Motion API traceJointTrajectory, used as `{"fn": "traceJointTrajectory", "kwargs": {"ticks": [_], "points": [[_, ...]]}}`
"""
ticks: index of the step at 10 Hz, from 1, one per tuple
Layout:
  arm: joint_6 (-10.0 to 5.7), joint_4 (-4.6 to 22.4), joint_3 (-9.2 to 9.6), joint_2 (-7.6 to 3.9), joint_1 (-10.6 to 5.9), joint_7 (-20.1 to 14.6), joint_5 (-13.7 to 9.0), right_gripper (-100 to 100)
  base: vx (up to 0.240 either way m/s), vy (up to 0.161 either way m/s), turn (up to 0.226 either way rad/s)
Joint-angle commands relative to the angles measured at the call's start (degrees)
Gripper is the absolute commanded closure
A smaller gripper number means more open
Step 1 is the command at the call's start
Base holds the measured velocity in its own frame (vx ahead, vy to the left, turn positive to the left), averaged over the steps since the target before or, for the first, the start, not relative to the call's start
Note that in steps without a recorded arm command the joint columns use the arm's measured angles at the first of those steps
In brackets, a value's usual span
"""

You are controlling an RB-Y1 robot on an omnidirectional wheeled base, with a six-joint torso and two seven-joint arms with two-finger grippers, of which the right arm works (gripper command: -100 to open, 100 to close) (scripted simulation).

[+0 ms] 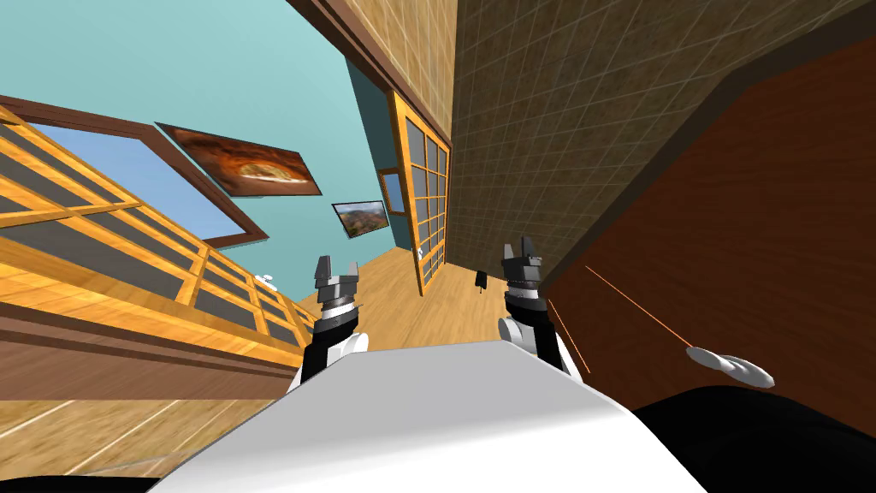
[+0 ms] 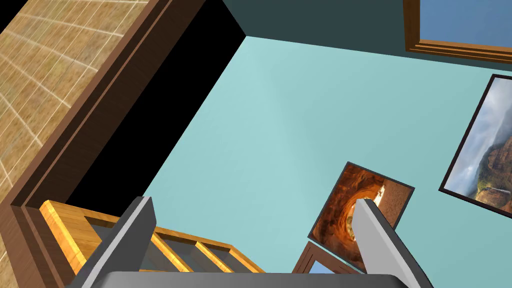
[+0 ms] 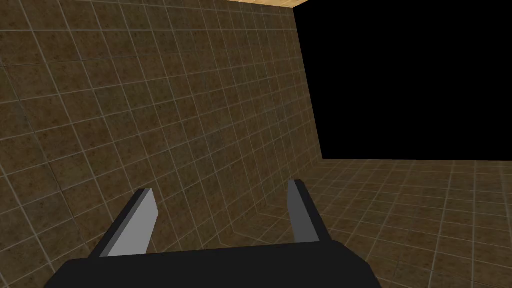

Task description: Push the door open

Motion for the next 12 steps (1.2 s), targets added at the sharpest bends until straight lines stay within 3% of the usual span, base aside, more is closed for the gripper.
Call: {"fn": "traceJointTrajectory", "kwargs": {"ticks": [1, 12], "points": [[-1.05, 1.77, 0.34, -0.56, -0.11, 1.35, 1.46, -100, 0.144, -0.034, -0.006], [-8.38, 14.24, 2.72, -3.24, -0.86, 10.8, 11.73, -100, 0.144, 0.003, 0.004]]}}
